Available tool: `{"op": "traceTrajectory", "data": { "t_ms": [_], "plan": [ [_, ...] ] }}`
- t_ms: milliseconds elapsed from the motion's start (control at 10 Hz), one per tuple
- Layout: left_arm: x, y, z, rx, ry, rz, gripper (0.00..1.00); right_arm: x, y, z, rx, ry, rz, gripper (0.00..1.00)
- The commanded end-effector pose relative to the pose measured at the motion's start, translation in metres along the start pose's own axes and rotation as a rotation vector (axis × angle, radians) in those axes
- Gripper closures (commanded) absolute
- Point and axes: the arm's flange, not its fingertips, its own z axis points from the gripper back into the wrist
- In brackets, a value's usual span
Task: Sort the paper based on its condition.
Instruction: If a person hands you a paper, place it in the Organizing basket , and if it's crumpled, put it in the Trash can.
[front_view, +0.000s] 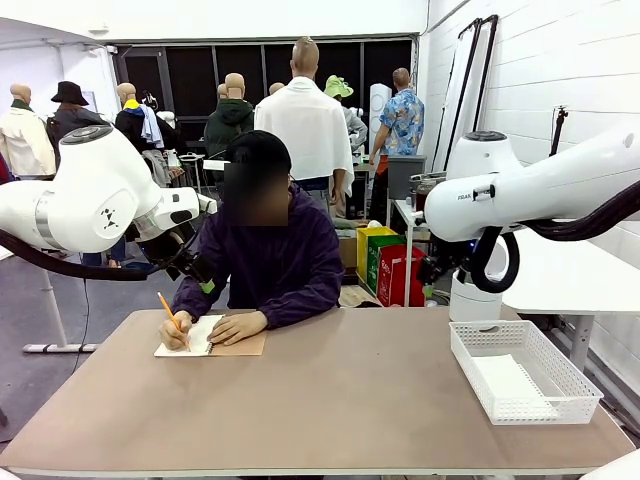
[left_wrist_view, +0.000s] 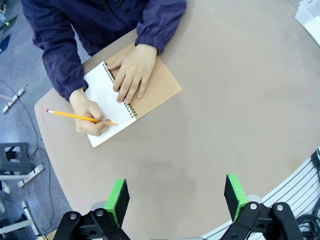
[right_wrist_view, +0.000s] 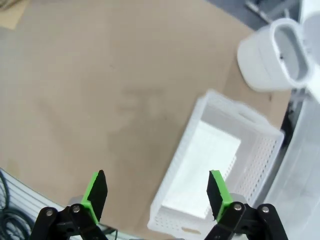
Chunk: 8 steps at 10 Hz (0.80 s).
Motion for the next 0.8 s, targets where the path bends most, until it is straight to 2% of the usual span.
{"op": "traceTrajectory", "data": {
  "t_ms": [0, 400, 700],
  "plan": [
    [0.0, 0.001, 0.001, -0.01, -0.005, 0.005, 0.0, -0.009, 0.012, 0.006, 0.095, -0.094, 0.117, 0.0],
    [0.0, 0.001, 0.001, -0.01, -0.005, 0.005, 0.0, -0.018, 0.031, 0.019, 0.235, -0.18, 0.291, 0.0],
    [0.0, 0.001, 0.001, -0.01, -0.005, 0.005, 0.0, -0.022, 0.039, 0.03, 0.265, -0.248, 0.338, 0.0]
  ]
}}
